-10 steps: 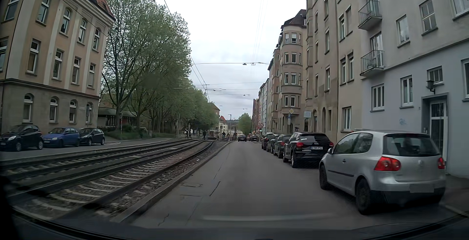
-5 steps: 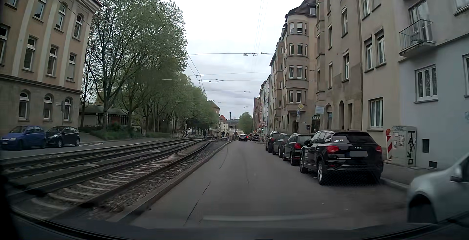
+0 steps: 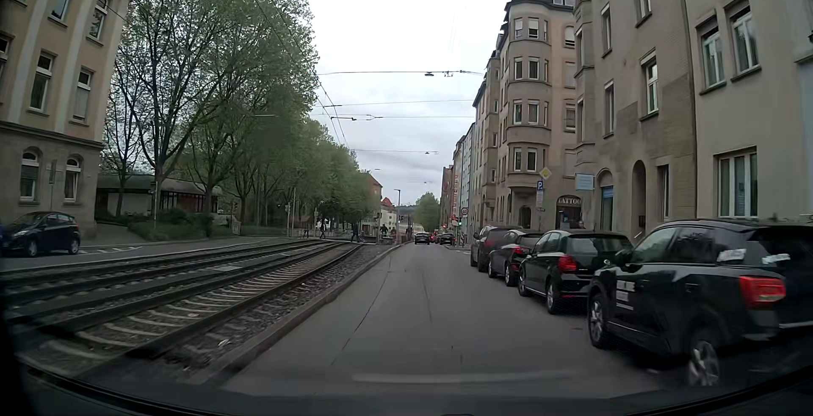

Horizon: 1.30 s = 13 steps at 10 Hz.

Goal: Follow the waypoints while adhering to traffic rules and regulations

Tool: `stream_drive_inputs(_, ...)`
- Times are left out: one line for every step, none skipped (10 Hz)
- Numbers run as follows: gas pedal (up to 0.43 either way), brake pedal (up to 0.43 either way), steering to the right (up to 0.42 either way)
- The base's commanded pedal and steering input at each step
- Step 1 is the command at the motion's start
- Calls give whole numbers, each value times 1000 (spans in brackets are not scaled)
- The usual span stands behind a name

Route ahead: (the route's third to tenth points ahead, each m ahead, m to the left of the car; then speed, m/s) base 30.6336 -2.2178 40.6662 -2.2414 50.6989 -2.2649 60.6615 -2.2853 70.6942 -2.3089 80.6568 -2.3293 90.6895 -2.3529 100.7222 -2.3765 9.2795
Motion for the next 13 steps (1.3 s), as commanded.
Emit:
stream_drive_inputs(20,0,0)
stream_drive_inputs(20,0,0)
stream_drive_inputs(20,0,0)
stream_drive_inputs(20,0,0)
stream_drive_inputs(20,0,0)
stream_drive_inputs(20,0,0)
stream_drive_inputs(20,0,0)
stream_drive_inputs(20,0,0)
stream_drive_inputs(20,0,0)
stream_drive_inputs(20,0,0)
stream_drive_inputs(28,0,0)
stream_drive_inputs(28,0,0)
stream_drive_inputs(28,0,0)
